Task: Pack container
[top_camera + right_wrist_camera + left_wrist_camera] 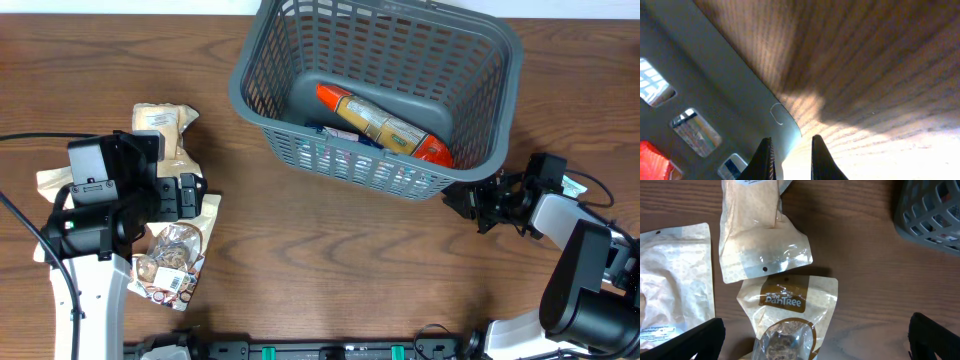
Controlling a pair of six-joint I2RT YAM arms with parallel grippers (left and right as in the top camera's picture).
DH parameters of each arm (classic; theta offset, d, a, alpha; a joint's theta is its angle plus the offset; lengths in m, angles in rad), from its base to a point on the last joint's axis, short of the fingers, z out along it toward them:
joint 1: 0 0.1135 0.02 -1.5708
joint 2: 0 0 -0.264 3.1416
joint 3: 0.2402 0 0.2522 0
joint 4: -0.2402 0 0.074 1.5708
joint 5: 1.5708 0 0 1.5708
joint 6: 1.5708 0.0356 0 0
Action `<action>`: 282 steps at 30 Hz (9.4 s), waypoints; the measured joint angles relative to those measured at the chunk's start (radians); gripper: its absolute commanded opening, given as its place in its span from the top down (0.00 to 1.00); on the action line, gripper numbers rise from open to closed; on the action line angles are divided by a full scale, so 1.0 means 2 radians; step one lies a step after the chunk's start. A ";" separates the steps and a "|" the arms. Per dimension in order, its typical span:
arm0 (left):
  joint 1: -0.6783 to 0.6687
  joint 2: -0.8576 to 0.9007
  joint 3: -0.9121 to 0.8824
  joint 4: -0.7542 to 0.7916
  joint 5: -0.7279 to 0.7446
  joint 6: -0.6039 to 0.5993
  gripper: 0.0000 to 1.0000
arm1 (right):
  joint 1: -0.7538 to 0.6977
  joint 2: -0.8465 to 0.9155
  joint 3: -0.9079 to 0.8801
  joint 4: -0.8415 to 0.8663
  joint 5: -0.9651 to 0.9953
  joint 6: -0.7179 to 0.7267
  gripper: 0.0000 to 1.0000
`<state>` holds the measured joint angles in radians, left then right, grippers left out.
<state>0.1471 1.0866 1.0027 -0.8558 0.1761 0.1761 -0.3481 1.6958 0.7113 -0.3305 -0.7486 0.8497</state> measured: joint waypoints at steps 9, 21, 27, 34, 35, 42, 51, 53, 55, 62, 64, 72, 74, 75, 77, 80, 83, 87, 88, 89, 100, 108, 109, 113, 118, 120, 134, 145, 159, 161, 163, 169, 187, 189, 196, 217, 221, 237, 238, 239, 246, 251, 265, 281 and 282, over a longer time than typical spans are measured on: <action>0.000 0.000 0.000 0.000 0.000 0.000 0.01 | 0.000 0.000 0.000 0.030 -0.001 -0.002 0.99; 0.000 0.000 0.000 0.000 0.000 0.000 0.01 | 0.000 0.000 0.000 0.033 -0.009 -0.002 0.99; 0.000 0.000 0.000 0.000 0.000 0.000 0.01 | -0.001 0.000 0.000 0.042 -0.011 -0.001 0.99; 0.000 0.000 0.000 0.000 0.000 0.000 0.01 | -0.001 0.001 -0.001 0.054 -0.027 -0.001 0.99; 0.000 0.000 0.000 0.000 0.000 0.000 0.01 | -0.001 0.001 -0.001 0.056 -0.031 0.001 0.99; 0.000 0.000 0.000 0.000 0.000 0.000 0.01 | 0.002 0.001 -0.002 0.100 -0.048 0.015 0.99; 0.000 0.000 0.000 0.000 0.000 0.000 0.01 | 0.002 0.003 -0.004 0.147 -0.057 0.027 0.99; 0.000 0.000 0.000 0.000 0.000 0.000 0.01 | 0.002 0.003 -0.004 0.156 -0.059 0.028 0.99; 0.000 0.000 0.000 0.000 0.000 0.000 0.01 | 0.002 0.003 -0.004 0.163 -0.061 0.029 0.99; 0.000 0.000 0.000 0.000 0.000 -0.004 0.01 | 0.002 0.003 -0.004 0.166 -0.064 0.029 0.99; 0.000 0.000 0.000 0.000 0.000 -0.007 0.01 | 0.002 0.003 -0.004 0.167 -0.064 0.029 0.99; 0.000 0.000 0.000 0.000 0.000 -0.011 0.01 | 0.000 0.003 -0.005 0.203 -0.064 0.029 0.99; 0.000 0.000 0.000 0.000 0.000 -0.011 0.01 | -0.002 0.003 -0.006 0.216 -0.064 0.030 0.99; 0.000 0.000 0.000 0.000 0.000 -0.011 0.01 | -0.003 0.003 -0.006 0.224 -0.067 0.030 0.99; 0.000 0.000 0.000 0.000 0.000 -0.011 0.01 | -0.005 0.003 -0.006 0.233 -0.071 0.030 0.99; 0.000 0.000 0.000 0.000 0.000 -0.011 0.01 | -0.009 0.003 -0.006 0.238 -0.074 0.030 0.99; 0.000 0.000 0.000 0.000 0.000 -0.011 0.01 | -0.016 0.003 -0.006 0.241 -0.076 0.030 0.99; 0.000 0.000 0.000 0.000 0.000 -0.011 0.01 | -0.030 0.003 -0.006 0.241 -0.077 0.030 0.99; 0.000 0.000 0.000 0.000 0.000 -0.011 0.01 | -0.032 0.003 -0.006 0.241 -0.077 0.030 0.99; 0.000 0.000 0.000 0.000 0.000 -0.011 0.01 | -0.033 0.003 -0.006 0.241 -0.077 0.030 0.99; 0.000 0.000 0.000 0.000 0.000 -0.011 0.01 | -0.039 0.003 -0.006 0.273 -0.069 0.029 0.99; 0.000 0.000 0.000 0.000 0.000 -0.011 0.01 | -0.087 0.003 0.013 0.292 -0.047 0.008 0.99; 0.000 0.000 0.000 0.000 0.000 -0.011 0.01 | -0.092 0.003 0.020 0.301 -0.050 0.002 0.99; 0.000 0.000 0.000 0.000 0.000 -0.011 0.01 | -0.098 0.003 0.071 0.349 -0.080 -0.016 0.99; 0.000 0.000 0.000 0.000 0.000 -0.011 0.01 | -0.098 0.003 0.174 0.357 -0.141 -0.026 0.98; 0.000 0.000 0.000 0.000 0.000 -0.011 0.01 | -0.098 0.003 0.216 0.350 -0.172 -0.037 0.96; 0.000 0.000 0.000 0.001 0.000 -0.011 0.01 | -0.125 0.003 0.378 0.554 -0.380 0.039 0.30; 0.000 0.000 0.000 0.000 0.000 -0.011 0.01 | -0.110 -0.001 0.512 0.662 -0.398 0.198 0.23; 0.000 0.000 0.000 -0.003 0.000 -0.011 0.01 | -0.115 -0.001 0.513 0.504 -0.332 0.248 0.21; 0.000 0.000 0.000 -0.004 0.000 -0.011 0.01 | -0.118 -0.001 0.513 0.444 -0.304 0.253 0.21; 0.000 0.000 0.000 -0.004 0.000 -0.011 0.01 | -0.119 -0.001 0.515 0.351 -0.267 0.249 0.21; 0.000 0.000 0.000 -0.009 0.000 -0.011 0.01 | -0.119 -0.001 0.515 0.104 -0.136 0.195 0.09; 0.000 0.000 0.000 -0.013 0.000 -0.011 0.01 | -0.091 0.000 0.514 -0.378 0.241 -0.164 0.01; 0.000 0.000 0.000 -0.013 0.000 -0.011 0.01 | -0.091 0.000 0.514 -0.410 0.272 -0.201 0.01; 0.000 0.000 0.000 -0.013 0.000 -0.011 0.01 | -0.091 0.000 0.514 -0.472 0.338 -0.373 0.01; 0.000 0.000 0.000 -0.013 0.000 -0.011 0.01 | -0.082 -0.001 0.296 -0.324 0.384 -0.526 0.01; 0.000 0.000 0.000 -0.013 0.000 -0.011 0.01 | -0.081 -0.001 0.243 -0.284 0.384 -0.513 0.06; 0.000 0.000 0.000 -0.014 0.000 -0.011 0.01 | -0.081 -0.001 0.183 -0.223 0.384 -0.477 0.08; 0.000 0.000 0.000 -0.014 0.000 -0.011 0.01 | -0.081 -0.001 0.182 -0.221 0.384 -0.477 0.08; 0.000 0.000 0.000 -0.014 0.000 -0.011 0.01 | -0.081 -0.001 0.181 -0.219 0.384 -0.476 0.08; 0.000 0.000 0.000 -0.014 0.000 -0.011 0.01 | -0.081 -0.001 0.179 -0.215 0.417 -0.440 0.09; 0.000 0.000 0.000 -0.016 0.000 -0.011 0.01 | -0.085 -0.001 0.179 -0.208 0.442 -0.397 0.13; 0.000 0.000 0.000 -0.018 0.000 -0.011 0.01 | -0.097 -0.001 0.137 -0.169 0.451 -0.376 0.17; 0.000 0.000 0.000 -0.018 0.000 -0.011 0.01 | -0.099 -0.002 0.094 -0.124 0.425 -0.377 0.21; 0.000 0.000 0.000 -0.019 0.000 -0.011 0.01 | -0.099 -0.002 0.093 -0.122 0.425 -0.377 0.20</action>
<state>0.1478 1.0866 1.0027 -0.8928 0.1761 0.1535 -0.5457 1.6928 0.8982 -0.5747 0.1005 0.0956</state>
